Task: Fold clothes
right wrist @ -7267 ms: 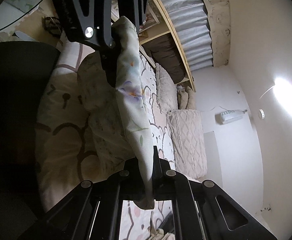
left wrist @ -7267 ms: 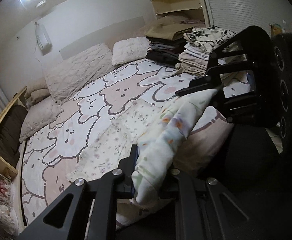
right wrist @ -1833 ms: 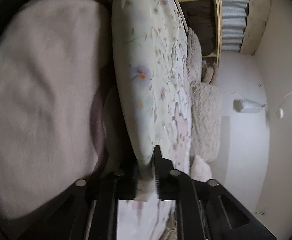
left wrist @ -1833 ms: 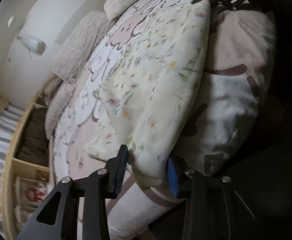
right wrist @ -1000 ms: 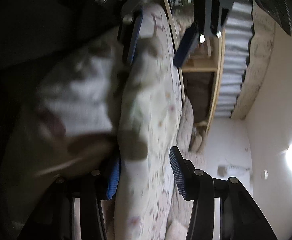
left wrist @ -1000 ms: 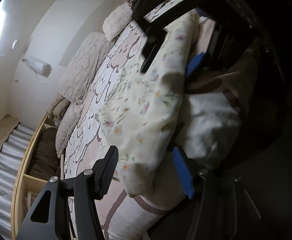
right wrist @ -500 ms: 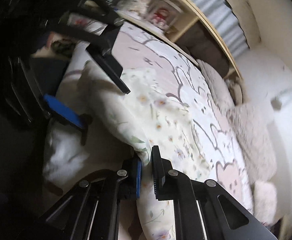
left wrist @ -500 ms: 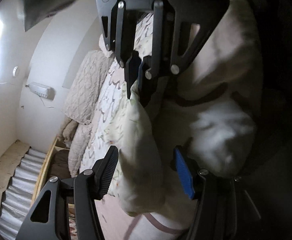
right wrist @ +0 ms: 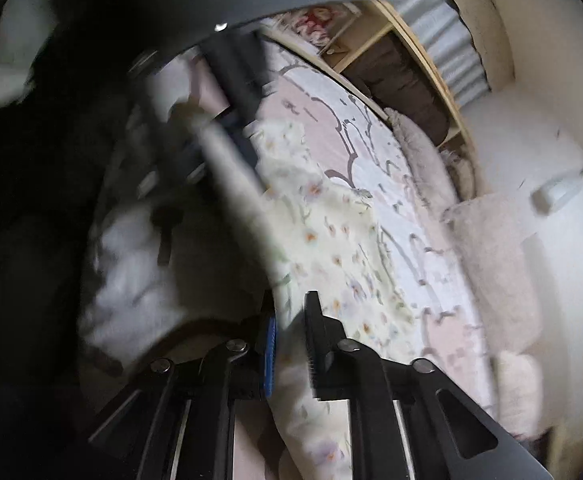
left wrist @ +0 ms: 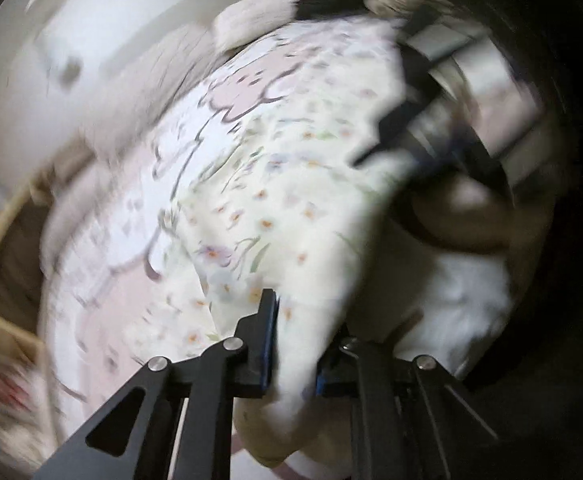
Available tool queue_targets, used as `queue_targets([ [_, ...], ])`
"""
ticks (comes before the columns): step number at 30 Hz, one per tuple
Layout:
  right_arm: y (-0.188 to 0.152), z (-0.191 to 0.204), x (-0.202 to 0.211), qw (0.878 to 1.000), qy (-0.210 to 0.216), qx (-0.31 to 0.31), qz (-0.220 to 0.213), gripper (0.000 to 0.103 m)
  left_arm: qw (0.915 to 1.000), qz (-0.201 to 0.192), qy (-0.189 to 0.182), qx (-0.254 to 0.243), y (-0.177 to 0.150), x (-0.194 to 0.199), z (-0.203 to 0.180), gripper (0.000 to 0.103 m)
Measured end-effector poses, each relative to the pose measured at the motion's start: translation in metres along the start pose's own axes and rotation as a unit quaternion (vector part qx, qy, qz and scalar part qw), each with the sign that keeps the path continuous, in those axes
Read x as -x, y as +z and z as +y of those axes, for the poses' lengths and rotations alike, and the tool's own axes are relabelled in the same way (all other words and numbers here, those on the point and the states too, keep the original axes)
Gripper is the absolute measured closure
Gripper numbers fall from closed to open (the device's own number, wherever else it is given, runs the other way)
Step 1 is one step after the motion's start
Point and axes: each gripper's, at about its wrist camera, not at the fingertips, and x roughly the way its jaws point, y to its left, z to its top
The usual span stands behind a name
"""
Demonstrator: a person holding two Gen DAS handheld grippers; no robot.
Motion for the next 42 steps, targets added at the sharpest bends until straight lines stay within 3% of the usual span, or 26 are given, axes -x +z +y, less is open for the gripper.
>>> queue_targets([
  [1, -0.001, 0.003, 0.0, 1.0, -0.006, 0.005, 0.002, 0.054, 0.9996, 0.001, -0.013, 0.024, 0.002, 0.001, 0.007, 0.089],
  [3, -0.001, 0.011, 0.0, 1.0, -0.024, 0.019, 0.0, 0.032, 0.9982, 0.003, -0.029, 0.052, 0.003, 0.001, 0.015, 0.089],
  [6, 0.003, 0.022, -0.005, 0.998, -0.058, 0.034, 0.004, 0.034, 0.9946, 0.004, -0.051, 0.091, 0.003, 0.003, 0.025, 0.089],
  [11, 0.011, 0.021, -0.039, 0.991, -0.124, 0.023, 0.055, 0.057, 0.9835, 0.001, -0.084, 0.16, 0.005, 0.002, 0.038, 0.09],
  [13, 0.004, 0.018, -0.043, 0.988, -0.135, 0.027, 0.064, 0.065, 0.983, 0.001, -0.081, 0.165, 0.006, 0.001, 0.04, 0.09],
  [17, -0.023, 0.008, -0.043, 0.986, -0.142, 0.04, 0.08, 0.067, 0.9846, 0.003, -0.072, 0.159, 0.007, 0.0, 0.04, 0.09],
  [23, -0.068, -0.009, -0.042, 0.98, -0.153, 0.068, 0.108, 0.071, 0.9925, 0.006, -0.037, 0.116, 0.003, 0.0, 0.028, 0.09],
  [25, -0.085, -0.016, -0.041, 0.977, -0.156, 0.08, 0.119, 0.071, 0.9981, 0.004, 0.005, 0.062, 0.002, 0.0, 0.014, 0.09],
  [27, -0.085, -0.016, -0.043, 0.977, -0.158, 0.084, 0.117, 0.071, 0.9984, 0.005, 0.056, -0.002, -0.001, -0.004, -0.006, 0.087],
  [30, -0.085, -0.018, -0.045, 0.976, -0.16, 0.09, 0.114, 0.071, 0.9869, 0.003, 0.127, -0.1, -0.009, -0.012, -0.035, 0.085],
  [32, -0.084, -0.018, -0.047, 0.976, -0.162, 0.094, 0.113, 0.071, 0.9841, 0.005, 0.134, -0.116, -0.011, -0.015, -0.039, 0.07],
  [36, -0.084, -0.02, -0.05, 0.975, -0.165, 0.101, 0.109, 0.071, 0.9791, 0.011, 0.144, -0.143, -0.016, -0.02, -0.047, 0.069],
  [42, -0.082, -0.021, -0.055, 0.974, -0.17, 0.112, 0.104, 0.071, 0.9917, 0.029, 0.105, -0.068, 0.003, -0.03, -0.021, 0.07],
])
